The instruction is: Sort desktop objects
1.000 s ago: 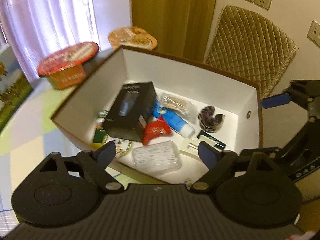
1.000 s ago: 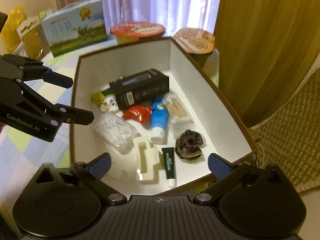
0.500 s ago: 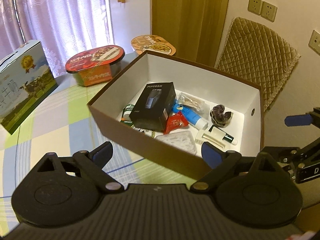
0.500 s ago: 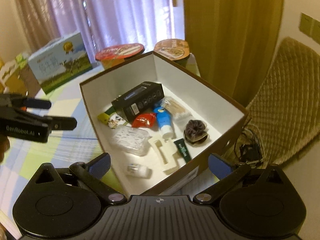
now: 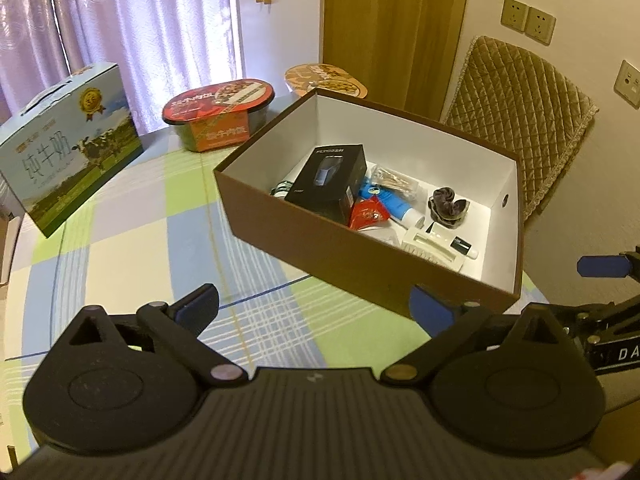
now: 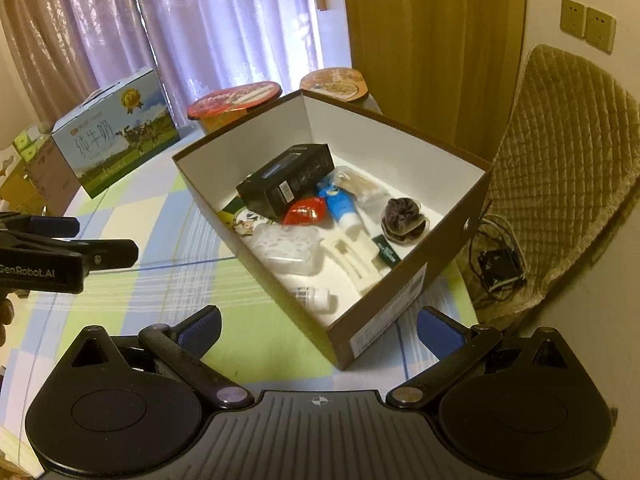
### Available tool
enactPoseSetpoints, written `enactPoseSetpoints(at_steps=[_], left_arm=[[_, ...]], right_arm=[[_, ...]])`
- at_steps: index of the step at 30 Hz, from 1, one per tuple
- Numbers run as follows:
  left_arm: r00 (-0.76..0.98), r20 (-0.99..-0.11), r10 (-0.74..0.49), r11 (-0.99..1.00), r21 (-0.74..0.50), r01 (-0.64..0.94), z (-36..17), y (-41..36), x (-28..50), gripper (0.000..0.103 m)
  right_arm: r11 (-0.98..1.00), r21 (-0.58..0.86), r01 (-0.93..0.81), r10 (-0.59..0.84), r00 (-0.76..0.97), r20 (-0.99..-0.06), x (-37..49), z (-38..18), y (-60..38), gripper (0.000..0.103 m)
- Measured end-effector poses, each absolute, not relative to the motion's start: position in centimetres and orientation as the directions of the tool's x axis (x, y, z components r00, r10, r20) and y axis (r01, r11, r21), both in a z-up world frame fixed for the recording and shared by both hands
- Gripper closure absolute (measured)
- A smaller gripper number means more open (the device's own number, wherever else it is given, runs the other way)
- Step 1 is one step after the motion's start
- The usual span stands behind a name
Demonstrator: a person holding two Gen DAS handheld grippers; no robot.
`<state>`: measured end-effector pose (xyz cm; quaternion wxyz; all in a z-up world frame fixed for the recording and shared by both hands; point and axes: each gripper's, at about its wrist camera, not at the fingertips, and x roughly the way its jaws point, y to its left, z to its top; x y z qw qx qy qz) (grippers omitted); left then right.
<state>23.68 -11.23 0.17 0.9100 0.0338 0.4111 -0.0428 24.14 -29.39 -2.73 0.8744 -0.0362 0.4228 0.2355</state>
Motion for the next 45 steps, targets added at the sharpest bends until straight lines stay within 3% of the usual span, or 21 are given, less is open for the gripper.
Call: enactPoseSetpoints(at_steps=[6, 45], left_arm=[[0.657, -0.751, -0.059, 0.994, 0.019, 0.111, 0.2, -10.7, 22.0, 0.003], [0.628, -0.778, -0.008, 0.994, 0.065, 0.093, -0.1, -8.2, 18.4, 0.002]], right_arm=[[0.898, 0.068, -0.435, 0.336, 0.575, -0.746, 22.0, -2.9, -28.2, 0.002], [0.914, 0.103, -0.393, 0.322, 0.545, -0.775, 18.5, -3.9, -25.5, 0.002]])
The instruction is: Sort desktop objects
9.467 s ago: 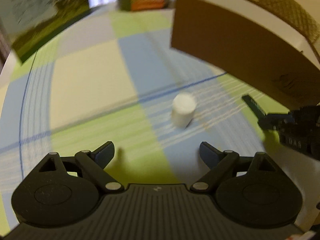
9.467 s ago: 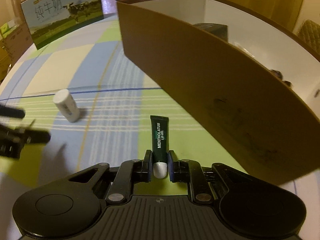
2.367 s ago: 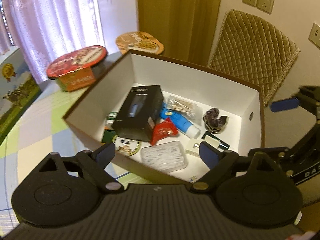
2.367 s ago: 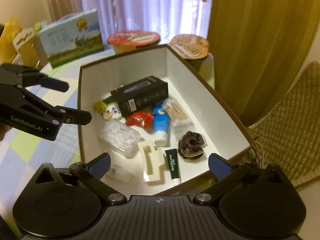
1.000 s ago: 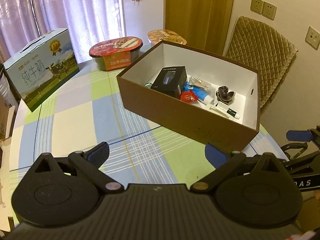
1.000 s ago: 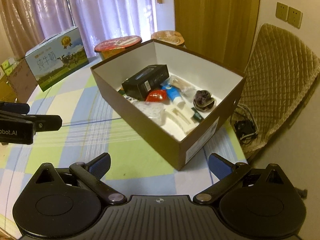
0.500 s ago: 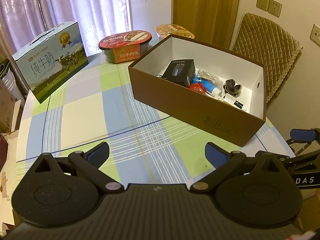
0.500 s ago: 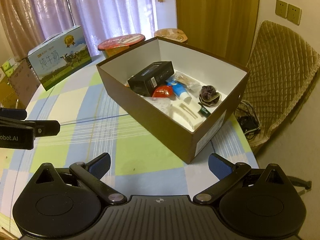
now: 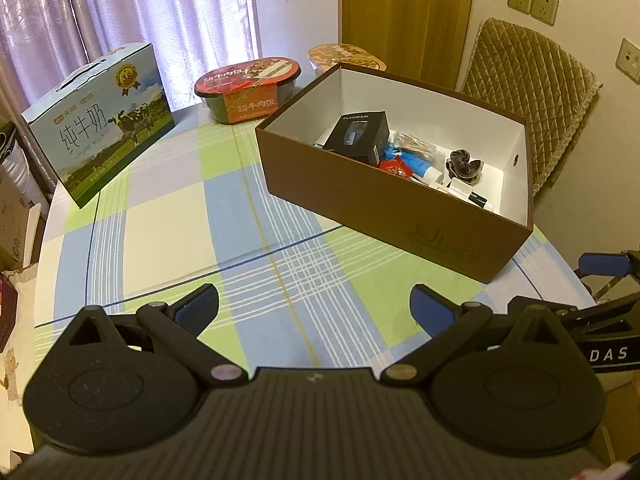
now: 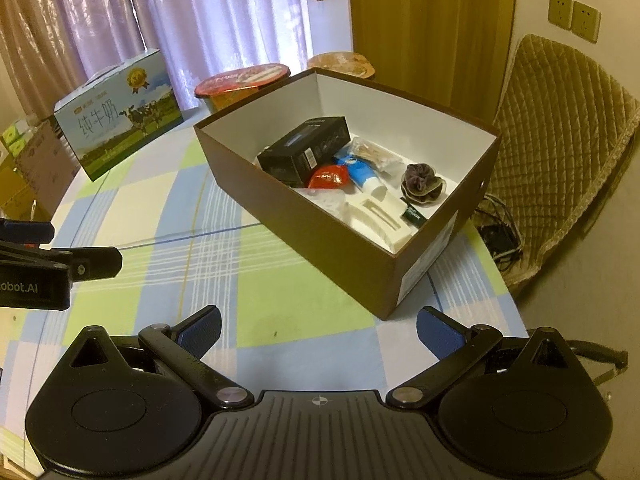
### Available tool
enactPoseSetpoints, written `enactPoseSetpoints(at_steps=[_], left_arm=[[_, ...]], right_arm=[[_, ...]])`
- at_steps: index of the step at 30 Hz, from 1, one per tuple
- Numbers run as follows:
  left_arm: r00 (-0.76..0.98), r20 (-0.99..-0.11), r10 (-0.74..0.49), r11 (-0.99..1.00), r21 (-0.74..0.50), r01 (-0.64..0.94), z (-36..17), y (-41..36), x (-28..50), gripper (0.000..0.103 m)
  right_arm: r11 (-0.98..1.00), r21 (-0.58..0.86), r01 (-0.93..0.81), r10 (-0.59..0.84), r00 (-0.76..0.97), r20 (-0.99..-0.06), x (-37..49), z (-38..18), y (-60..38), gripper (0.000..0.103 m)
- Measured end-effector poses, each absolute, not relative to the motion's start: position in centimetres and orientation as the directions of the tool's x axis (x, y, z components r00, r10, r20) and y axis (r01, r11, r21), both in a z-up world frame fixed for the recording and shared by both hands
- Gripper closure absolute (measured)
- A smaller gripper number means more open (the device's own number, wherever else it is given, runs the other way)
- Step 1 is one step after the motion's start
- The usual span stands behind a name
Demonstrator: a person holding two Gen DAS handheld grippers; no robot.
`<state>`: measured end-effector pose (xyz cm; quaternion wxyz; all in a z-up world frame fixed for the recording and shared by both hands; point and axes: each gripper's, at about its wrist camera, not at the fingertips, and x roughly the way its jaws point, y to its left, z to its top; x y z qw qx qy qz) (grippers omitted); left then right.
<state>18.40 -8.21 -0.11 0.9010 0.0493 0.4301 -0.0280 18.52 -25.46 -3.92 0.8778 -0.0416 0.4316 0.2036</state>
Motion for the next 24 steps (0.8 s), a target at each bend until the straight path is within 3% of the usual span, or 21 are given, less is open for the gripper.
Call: enactPoseSetpoints(at_steps=[24], left_arm=[[0.618, -0.787, 0.006, 0.993, 0.079, 0.091, -1.0, -8.0, 20.1, 0.002]], right_arm=[[0.919, 0.102, -0.381, 0.307, 0.53, -0.79, 19.7, -4.6, -25.2, 0.002]])
